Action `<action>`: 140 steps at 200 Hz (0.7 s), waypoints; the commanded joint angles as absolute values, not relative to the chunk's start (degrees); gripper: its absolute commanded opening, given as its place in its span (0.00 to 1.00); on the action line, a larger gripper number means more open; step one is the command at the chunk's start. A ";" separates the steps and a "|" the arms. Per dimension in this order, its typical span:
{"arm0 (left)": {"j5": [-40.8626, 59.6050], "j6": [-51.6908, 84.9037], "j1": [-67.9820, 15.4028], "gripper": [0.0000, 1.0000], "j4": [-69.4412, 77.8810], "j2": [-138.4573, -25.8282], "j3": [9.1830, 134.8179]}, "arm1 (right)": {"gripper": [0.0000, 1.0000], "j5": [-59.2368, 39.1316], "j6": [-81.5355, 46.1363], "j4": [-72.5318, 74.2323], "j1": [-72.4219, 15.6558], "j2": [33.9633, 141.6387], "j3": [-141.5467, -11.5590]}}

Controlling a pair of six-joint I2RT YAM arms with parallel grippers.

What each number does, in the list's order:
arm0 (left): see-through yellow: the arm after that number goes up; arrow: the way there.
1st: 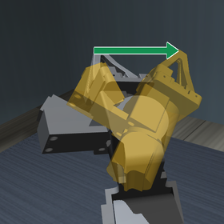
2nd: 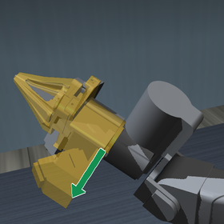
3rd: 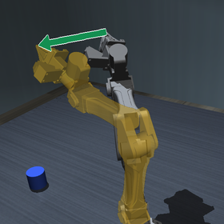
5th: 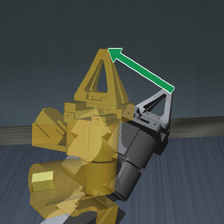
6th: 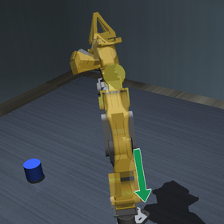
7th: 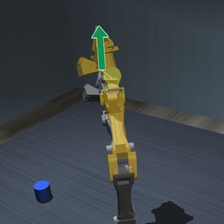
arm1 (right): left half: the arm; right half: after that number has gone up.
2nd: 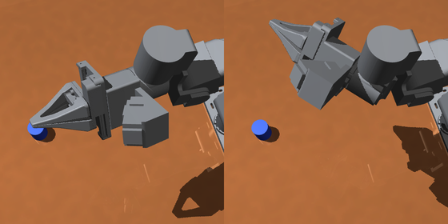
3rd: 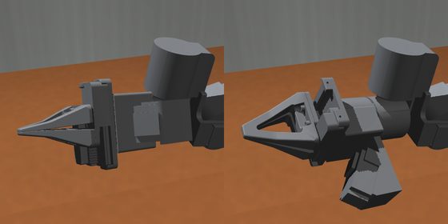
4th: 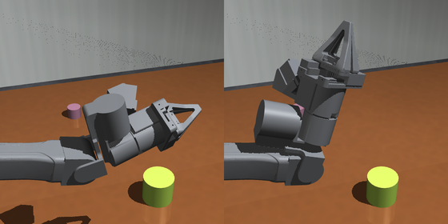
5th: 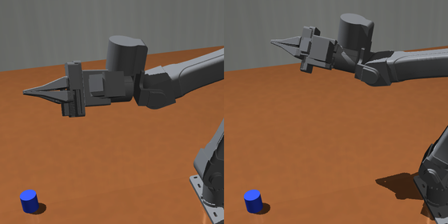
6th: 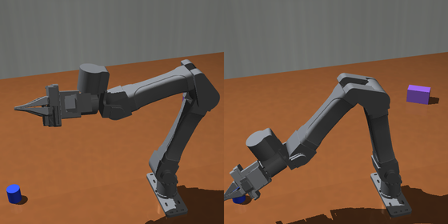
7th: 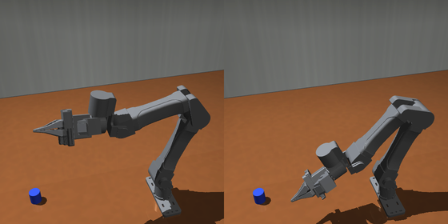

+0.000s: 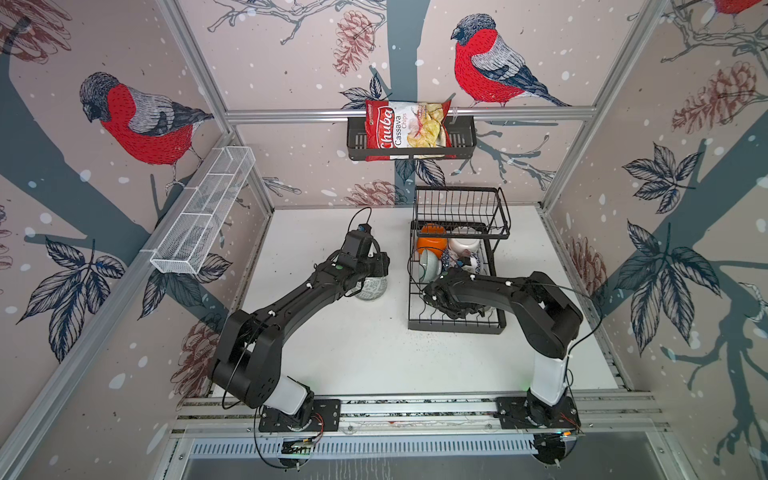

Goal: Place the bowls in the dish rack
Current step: 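Hold the cream bowl in the rack while left gripper hovers over green bowl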

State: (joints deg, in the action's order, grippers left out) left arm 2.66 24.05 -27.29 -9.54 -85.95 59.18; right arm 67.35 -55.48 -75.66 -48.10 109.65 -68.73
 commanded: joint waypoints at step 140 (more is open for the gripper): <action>2.55 23.48 -26.07 0.63 -8.96 -85.78 58.10 | 0.00 60.95 -58.03 -75.54 -53.50 117.00 -73.34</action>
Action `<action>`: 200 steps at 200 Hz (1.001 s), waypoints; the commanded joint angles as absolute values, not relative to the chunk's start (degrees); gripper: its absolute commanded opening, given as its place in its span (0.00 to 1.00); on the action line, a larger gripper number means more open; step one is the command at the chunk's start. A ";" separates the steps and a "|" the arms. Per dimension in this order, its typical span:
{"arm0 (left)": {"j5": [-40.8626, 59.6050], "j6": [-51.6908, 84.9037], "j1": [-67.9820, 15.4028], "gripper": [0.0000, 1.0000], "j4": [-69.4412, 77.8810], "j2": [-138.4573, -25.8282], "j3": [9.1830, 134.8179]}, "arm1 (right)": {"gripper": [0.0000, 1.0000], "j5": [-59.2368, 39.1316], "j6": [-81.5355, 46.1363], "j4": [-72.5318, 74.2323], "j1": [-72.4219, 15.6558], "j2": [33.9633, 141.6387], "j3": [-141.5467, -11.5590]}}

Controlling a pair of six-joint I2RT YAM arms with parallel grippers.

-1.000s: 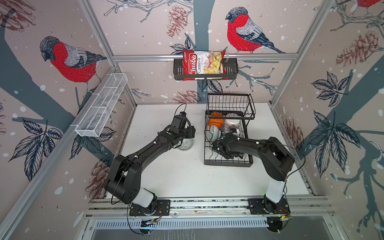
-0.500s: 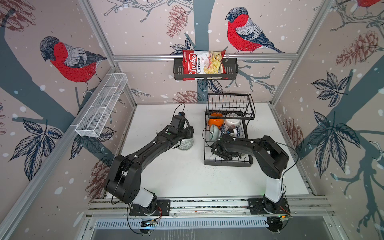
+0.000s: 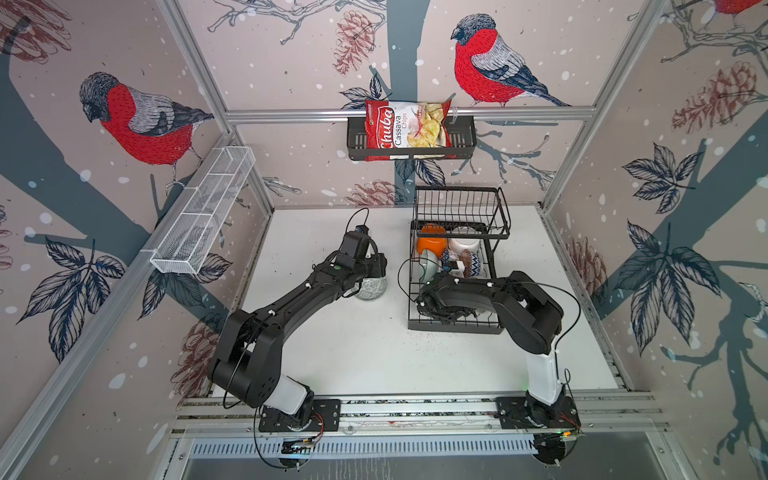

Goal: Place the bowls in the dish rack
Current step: 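Hold the cream bowl in the rack while left gripper hovers over green bowl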

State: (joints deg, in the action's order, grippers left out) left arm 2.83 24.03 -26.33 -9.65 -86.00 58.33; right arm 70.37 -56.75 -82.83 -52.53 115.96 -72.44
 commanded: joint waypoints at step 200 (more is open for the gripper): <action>15.17 25.20 -25.80 0.63 -4.49 -88.50 55.26 | 0.10 55.70 -57.57 -75.56 -56.43 123.03 -80.82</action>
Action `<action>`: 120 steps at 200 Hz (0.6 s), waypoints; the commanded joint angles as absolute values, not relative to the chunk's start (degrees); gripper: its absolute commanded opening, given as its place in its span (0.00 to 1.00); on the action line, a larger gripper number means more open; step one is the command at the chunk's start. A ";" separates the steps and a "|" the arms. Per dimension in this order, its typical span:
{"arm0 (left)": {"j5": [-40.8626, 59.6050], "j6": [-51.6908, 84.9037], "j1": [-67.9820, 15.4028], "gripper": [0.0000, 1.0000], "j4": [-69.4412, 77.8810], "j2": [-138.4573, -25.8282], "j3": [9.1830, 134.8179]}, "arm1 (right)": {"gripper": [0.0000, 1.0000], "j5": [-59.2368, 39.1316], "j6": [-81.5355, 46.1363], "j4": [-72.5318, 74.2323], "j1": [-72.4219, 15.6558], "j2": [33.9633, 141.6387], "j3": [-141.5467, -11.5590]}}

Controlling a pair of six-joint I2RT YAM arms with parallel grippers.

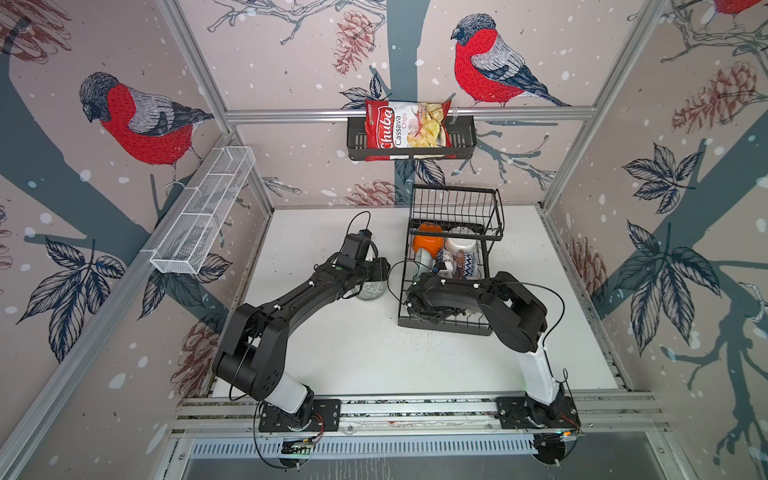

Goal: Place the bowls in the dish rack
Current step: 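Hold the cream bowl in the rack while left gripper hovers over green bowl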

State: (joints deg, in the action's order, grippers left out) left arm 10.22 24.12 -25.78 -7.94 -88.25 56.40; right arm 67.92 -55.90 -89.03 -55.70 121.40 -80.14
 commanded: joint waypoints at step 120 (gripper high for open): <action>15.82 24.52 -25.94 0.63 -4.33 -88.95 55.06 | 0.24 52.65 -57.30 -75.61 -58.05 125.84 -85.42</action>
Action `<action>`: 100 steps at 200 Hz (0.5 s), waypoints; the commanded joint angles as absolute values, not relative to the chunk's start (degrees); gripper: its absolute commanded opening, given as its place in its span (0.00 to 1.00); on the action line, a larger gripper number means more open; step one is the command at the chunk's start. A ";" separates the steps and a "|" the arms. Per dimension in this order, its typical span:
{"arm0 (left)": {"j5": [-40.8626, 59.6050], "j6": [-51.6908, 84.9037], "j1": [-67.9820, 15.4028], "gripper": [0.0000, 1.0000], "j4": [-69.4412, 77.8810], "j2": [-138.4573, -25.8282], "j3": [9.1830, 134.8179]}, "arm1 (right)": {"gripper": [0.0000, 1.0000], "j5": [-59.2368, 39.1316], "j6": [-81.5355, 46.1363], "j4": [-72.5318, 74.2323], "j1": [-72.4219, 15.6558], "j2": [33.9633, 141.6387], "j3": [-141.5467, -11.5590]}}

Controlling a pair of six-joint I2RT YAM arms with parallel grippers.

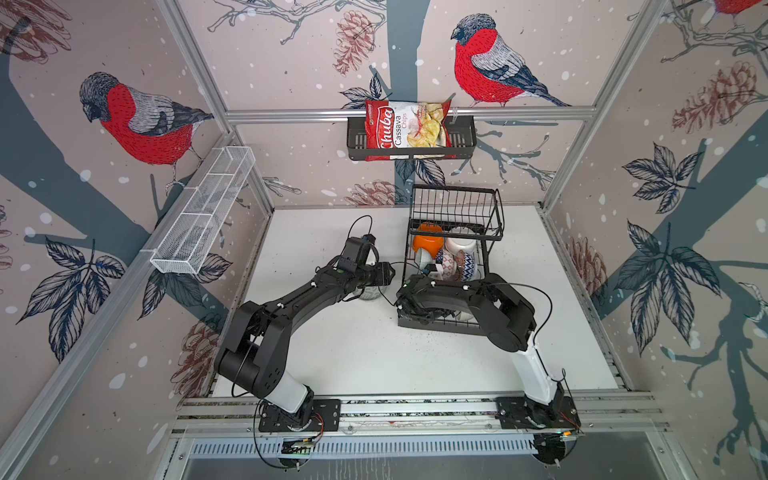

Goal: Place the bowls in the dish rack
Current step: 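Hold the cream bowl in the rack while left gripper hovers over green bowl, then open the right gripper to release the cream bowl in the rack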

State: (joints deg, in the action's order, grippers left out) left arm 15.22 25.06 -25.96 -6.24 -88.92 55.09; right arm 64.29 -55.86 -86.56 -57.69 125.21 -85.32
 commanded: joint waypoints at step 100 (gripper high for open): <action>14.57 24.56 -25.92 0.63 -5.27 -88.42 55.37 | 0.49 53.88 -56.52 -74.81 -58.18 122.01 -86.74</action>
State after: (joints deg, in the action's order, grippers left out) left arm 15.11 25.06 -25.96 -6.28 -88.88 55.09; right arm 58.98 -55.72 -80.93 -57.84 123.52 -86.15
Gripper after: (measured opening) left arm 0.627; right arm 0.443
